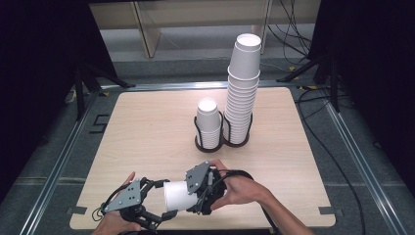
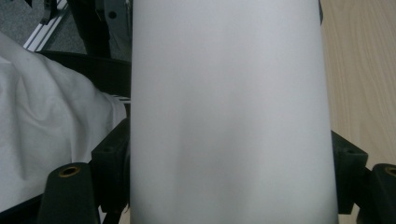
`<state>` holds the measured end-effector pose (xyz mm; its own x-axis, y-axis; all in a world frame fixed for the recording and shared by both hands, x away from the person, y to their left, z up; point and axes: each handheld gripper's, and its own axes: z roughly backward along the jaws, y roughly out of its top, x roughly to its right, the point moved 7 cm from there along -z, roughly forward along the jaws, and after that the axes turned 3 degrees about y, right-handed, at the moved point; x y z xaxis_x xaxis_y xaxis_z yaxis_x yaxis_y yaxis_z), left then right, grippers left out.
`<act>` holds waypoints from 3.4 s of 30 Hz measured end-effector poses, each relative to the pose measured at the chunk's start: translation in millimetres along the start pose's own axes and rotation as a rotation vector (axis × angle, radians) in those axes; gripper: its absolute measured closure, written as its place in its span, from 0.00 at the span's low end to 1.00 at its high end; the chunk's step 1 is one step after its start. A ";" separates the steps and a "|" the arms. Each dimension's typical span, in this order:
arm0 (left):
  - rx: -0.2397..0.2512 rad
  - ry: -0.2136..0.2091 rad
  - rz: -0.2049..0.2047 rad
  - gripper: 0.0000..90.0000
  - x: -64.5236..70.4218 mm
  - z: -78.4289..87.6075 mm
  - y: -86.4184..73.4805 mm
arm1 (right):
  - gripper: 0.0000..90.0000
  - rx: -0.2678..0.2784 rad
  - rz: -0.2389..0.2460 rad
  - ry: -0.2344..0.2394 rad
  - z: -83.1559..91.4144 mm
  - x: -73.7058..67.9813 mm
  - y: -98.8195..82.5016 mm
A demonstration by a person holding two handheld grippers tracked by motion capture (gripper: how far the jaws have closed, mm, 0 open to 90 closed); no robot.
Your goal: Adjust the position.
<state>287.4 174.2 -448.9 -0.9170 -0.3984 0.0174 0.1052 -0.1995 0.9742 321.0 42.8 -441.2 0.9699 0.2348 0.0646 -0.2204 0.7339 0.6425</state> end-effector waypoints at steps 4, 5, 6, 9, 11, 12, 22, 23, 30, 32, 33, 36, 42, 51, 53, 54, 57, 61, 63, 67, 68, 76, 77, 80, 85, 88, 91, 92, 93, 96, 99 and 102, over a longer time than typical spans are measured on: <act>0.014 0.019 0.006 0.12 -2.3 3.1 2.8 | 0.27 0.019 -0.002 -0.006 4.8 3.2 -2.4; 0.012 0.024 0.011 0.12 -2.6 3.8 3.2 | 0.27 0.025 -0.012 -0.002 6.4 3.0 -2.7; 0.018 0.023 0.016 0.13 -2.6 4.0 3.9 | 0.27 0.023 -0.006 -0.015 7.7 5.1 -3.7; 0.039 0.028 0.010 0.15 -5.0 8.0 4.9 | 0.27 0.029 -0.015 -0.016 11.1 6.5 -6.0; 0.053 0.047 0.024 0.13 -9.3 13.0 5.8 | 0.27 0.042 -0.028 -0.035 15.3 10.6 -10.4; 0.064 0.054 0.037 0.11 -11.4 14.7 6.6 | 0.27 0.059 -0.041 -0.027 18.0 11.1 -11.6; 0.117 0.092 0.105 0.16 -19.8 15.3 9.4 | 0.26 0.284 -0.162 -0.068 35.1 25.5 -7.0; 0.126 0.096 0.121 0.16 -20.5 15.0 9.7 | 0.26 0.306 -0.166 -0.060 35.5 25.2 -5.4; 0.167 0.111 0.181 0.16 -22.2 11.4 11.5 | 0.26 0.435 -0.149 -0.018 34.0 23.4 5.2; 0.178 0.098 0.183 0.16 -20.5 11.2 12.9 | 0.26 0.440 -0.152 -0.004 31.6 23.2 5.1; 0.180 0.095 0.184 0.16 -19.9 11.2 13.3 | 0.26 0.448 -0.155 -0.006 30.3 23.3 5.5; 0.198 0.082 0.189 0.16 -19.1 12.0 15.4 | 0.26 0.463 -0.149 0.002 26.8 23.7 5.5; 0.211 0.078 0.197 0.09 -19.0 11.2 17.0 | 0.26 0.458 -0.139 0.026 17.0 21.6 6.5; 0.218 0.089 0.188 0.08 -16.8 8.5 19.1 | 0.26 0.428 -0.157 0.042 2.1 17.3 7.2; 0.225 0.093 0.189 0.07 -17.3 8.8 19.5 | 0.26 0.420 -0.157 0.046 -0.7 16.4 7.1; 0.223 0.094 0.183 0.08 -17.7 9.6 19.3 | 0.26 0.418 -0.141 0.035 -1.7 17.6 7.2; 0.221 0.087 0.183 0.09 -17.5 9.7 18.9 | 0.26 0.414 -0.141 0.040 -6.0 16.5 7.3; 0.213 0.082 0.179 0.10 -17.5 9.7 18.2 | 0.26 0.407 -0.156 0.046 -7.8 15.1 7.0; 0.199 0.083 0.172 0.11 -17.8 10.2 17.6 | 0.26 0.406 -0.137 0.034 -8.1 16.5 6.5; 0.193 0.082 0.162 0.14 -17.5 10.8 18.2 | 0.27 0.398 -0.138 0.033 -9.1 16.4 5.1; 0.190 0.082 0.158 0.15 -17.6 11.0 18.4 | 0.27 0.397 -0.140 0.037 -9.0 16.2 4.9; 0.163 0.094 0.124 0.16 -19.7 15.1 18.0 | 0.17 0.373 -0.176 0.003 -6.3 19.6 1.0; 0.148 0.099 0.117 0.16 -20.5 16.0 17.3 | 0.17 0.376 -0.178 0.001 -4.0 19.3 0.3; 0.114 0.101 0.097 0.17 -21.7 16.8 15.2 | 0.17 0.347 -0.169 -0.035 4.9 19.6 -1.1; 0.036 0.119 0.066 0.17 -20.9 13.1 7.7 | 0.17 0.271 -0.135 -0.096 17.7 16.7 1.6; 0.011 0.119 0.054 0.17 -18.7 10.5 6.3 | 0.17 0.221 -0.125 -0.119 18.0 15.1 2.0; -0.005 0.113 0.039 0.17 -17.0 9.0 5.2 | 0.17 0.177 -0.112 -0.112 12.9 11.2 2.3; 0.010 0.109 0.047 0.17 -15.9 7.2 5.8 | 0.17 0.165 -0.104 -0.108 11.1 10.0 2.7; 0.005 0.106 0.040 0.17 -15.8 7.2 5.3 | 0.17 0.149 -0.101 -0.112 9.8 9.3 3.0; -0.005 0.105 0.028 0.17 -15.5 7.4 4.9 | 0.18 0.126 -0.091 -0.105 5.4 7.2 5.3; -0.015 0.108 0.024 0.17 -14.9 7.5 4.6 | 0.18 0.096 -0.080 -0.104 2.0 6.6 5.6; -0.030 0.114 0.017 0.17 -14.9 8.0 3.9 | 0.18 0.086 -0.079 -0.101 -0.5 5.6 6.3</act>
<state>298.3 186.5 -443.5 -0.8656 -0.5006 0.0063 0.1332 -0.2182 0.9668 325.0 49.0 -437.1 0.9903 0.1103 0.0848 -0.1377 0.6895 0.7110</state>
